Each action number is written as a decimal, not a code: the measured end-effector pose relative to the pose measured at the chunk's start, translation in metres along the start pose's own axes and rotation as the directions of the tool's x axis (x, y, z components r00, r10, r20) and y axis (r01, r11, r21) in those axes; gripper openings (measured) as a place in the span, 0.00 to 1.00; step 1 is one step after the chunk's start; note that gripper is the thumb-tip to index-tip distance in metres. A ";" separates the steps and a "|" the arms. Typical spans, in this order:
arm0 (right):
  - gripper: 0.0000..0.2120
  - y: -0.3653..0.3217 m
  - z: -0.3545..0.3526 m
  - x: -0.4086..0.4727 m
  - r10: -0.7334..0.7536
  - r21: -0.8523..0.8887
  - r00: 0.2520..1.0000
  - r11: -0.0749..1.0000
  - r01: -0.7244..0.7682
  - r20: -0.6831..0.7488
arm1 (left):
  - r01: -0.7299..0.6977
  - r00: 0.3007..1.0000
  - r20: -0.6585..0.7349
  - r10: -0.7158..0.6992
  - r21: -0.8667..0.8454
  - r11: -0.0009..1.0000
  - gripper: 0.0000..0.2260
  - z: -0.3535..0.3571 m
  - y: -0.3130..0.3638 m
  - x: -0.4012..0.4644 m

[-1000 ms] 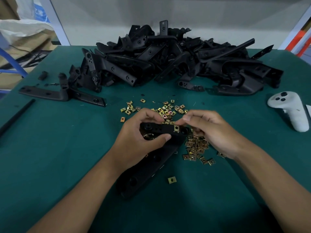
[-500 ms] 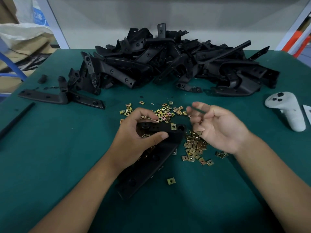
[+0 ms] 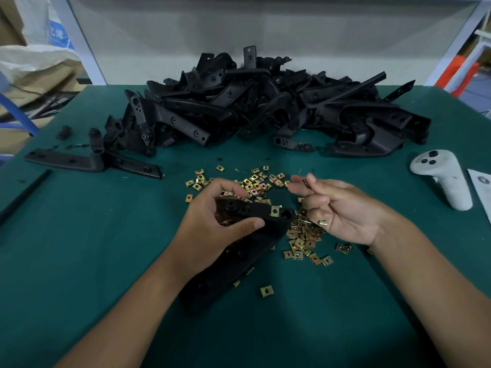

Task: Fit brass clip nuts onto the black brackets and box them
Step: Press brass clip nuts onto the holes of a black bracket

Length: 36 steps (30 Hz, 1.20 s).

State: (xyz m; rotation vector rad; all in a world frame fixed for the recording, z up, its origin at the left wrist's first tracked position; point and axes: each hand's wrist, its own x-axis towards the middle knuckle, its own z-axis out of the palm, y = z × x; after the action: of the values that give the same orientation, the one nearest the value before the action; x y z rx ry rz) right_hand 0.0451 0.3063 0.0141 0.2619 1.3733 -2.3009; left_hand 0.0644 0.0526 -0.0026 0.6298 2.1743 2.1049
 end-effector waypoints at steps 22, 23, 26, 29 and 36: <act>0.10 0.002 0.007 -0.002 -0.096 0.044 0.989 0.995 0.091 0.111 | 0.052 0.998 0.021 -0.052 -0.008 0.999 0.18 0.005 0.003 -0.003; 0.10 0.001 0.007 -0.002 -0.078 0.081 0.992 0.994 0.070 0.103 | 0.052 0.998 0.023 -0.051 -0.008 0.999 0.18 0.006 0.004 -0.003; 0.08 -0.001 0.006 -0.002 -0.030 0.211 0.995 0.977 0.010 0.092 | 0.059 0.998 0.020 -0.059 -0.009 0.998 0.18 0.006 0.004 -0.003; 0.05 -0.003 0.005 -0.001 -0.012 0.272 0.998 0.962 -0.005 0.060 | 0.060 0.998 0.021 -0.060 -0.012 0.998 0.18 0.006 0.005 -0.004; 0.07 -0.004 0.006 -0.004 -0.016 0.208 0.999 0.978 0.009 0.029 | 0.073 0.997 0.025 -0.073 -0.021 0.997 0.19 0.006 0.002 -0.003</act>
State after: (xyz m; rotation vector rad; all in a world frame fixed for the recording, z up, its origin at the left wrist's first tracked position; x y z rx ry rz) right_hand 0.0470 0.3034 0.0213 0.2825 1.1226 -2.4506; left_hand 0.0697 0.0573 -0.0017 0.5620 2.1248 2.0713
